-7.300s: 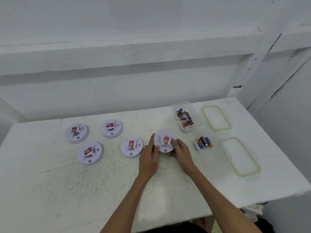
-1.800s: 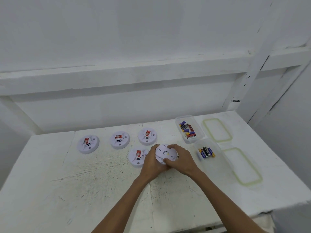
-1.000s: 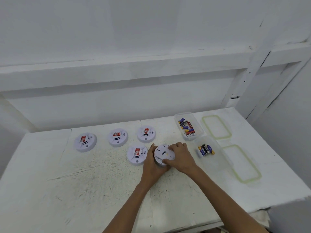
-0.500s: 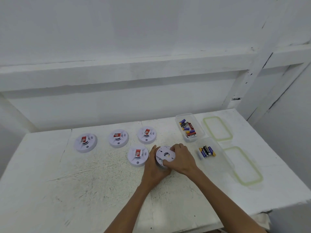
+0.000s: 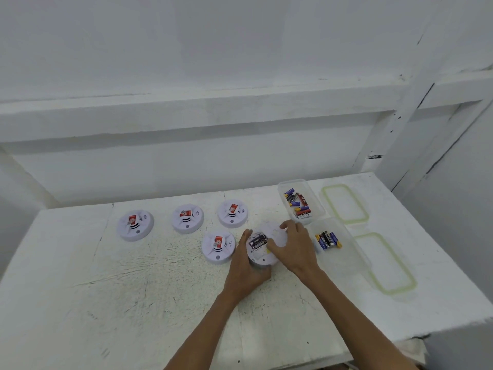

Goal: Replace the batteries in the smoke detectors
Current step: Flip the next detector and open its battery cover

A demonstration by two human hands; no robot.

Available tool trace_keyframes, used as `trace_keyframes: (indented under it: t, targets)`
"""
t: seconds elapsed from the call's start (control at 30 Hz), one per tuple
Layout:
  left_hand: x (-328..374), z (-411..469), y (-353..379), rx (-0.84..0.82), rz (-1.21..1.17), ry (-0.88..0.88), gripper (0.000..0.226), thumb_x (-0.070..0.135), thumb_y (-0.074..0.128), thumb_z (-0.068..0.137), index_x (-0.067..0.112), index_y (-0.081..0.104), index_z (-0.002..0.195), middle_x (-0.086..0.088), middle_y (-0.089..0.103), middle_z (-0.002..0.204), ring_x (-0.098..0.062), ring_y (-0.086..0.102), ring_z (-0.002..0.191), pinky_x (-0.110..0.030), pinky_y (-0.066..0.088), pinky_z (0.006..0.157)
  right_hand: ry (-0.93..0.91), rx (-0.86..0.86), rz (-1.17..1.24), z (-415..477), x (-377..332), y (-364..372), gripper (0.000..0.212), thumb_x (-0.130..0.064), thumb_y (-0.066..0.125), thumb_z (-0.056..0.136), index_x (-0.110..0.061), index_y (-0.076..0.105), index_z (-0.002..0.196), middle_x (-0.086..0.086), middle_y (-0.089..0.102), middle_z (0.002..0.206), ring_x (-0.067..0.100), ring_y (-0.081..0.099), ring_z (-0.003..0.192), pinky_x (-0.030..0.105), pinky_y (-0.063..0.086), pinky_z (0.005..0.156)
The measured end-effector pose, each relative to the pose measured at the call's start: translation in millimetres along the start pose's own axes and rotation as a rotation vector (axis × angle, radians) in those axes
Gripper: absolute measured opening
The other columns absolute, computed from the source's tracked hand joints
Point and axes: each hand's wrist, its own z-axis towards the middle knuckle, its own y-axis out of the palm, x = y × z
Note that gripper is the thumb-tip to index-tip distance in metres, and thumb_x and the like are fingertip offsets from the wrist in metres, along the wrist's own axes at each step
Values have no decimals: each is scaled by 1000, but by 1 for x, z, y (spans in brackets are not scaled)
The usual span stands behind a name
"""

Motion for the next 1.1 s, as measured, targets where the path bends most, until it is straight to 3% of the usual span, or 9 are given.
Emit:
trace_keyframes:
  t: [0.23,0.37,0.47,0.6,0.67,0.73,0.83,1.0,1.1]
  targets:
    - [-5,-7,1,8,90,56,89,35,59,82,5,21,157,-5,31,161,-13,24,152,-33,28,123,249,-12,42,-6,13,7,37,-46,60,92,-17,51,113,11,49,114,26,51,105,29,38,77]
    - [-2,-6,0,13,56,82,88,34,67,82,21,21,155,14,32,157,0,26,148,-22,29,120,201,-40,-181,-13,18,11,40,-44,54,97,-12,51,120,15,47,122,28,45,113,27,34,75]
    - [-4,-5,0,31,43,77,90,26,82,80,35,26,150,27,40,150,-5,40,143,-20,35,116,206,-79,-344,-14,20,16,46,-49,46,99,-10,49,123,14,47,126,28,43,121,29,43,77]
    - [0,-3,-1,16,-3,52,88,11,87,76,37,35,142,37,47,139,3,46,135,-13,38,109,139,-15,-348,-11,21,20,39,-43,39,103,-11,55,119,12,55,123,27,47,114,29,39,81]
    - [-1,-3,0,-12,-32,33,88,12,84,76,33,35,145,31,48,141,1,47,135,-19,42,110,32,1,-150,-9,16,17,34,-38,48,100,-13,56,122,8,53,126,25,47,114,32,45,85]
    - [-3,-2,1,-35,-40,-3,98,27,81,79,24,23,157,15,41,155,-6,41,143,-36,43,115,-126,-123,-10,-5,10,12,42,-35,56,96,-14,52,132,4,50,134,21,49,120,31,47,94]
    - [-5,0,3,-44,-60,-31,112,31,82,77,24,8,162,3,41,157,-16,43,144,-45,44,114,-237,-297,20,-1,6,11,52,-30,62,90,-16,49,139,4,52,135,22,54,120,27,45,98]
    - [-8,-3,1,45,10,-27,109,62,83,71,24,24,154,-2,41,154,-18,41,144,-49,45,113,-25,-248,2,-3,4,14,58,-50,71,82,-22,48,127,4,47,112,17,50,96,24,43,81]
    - [-10,-3,3,50,34,8,102,61,82,73,14,34,150,-4,48,147,-20,49,137,-45,49,109,17,-229,-99,-6,2,18,61,-59,67,81,-18,44,119,6,57,109,20,56,94,27,45,72]
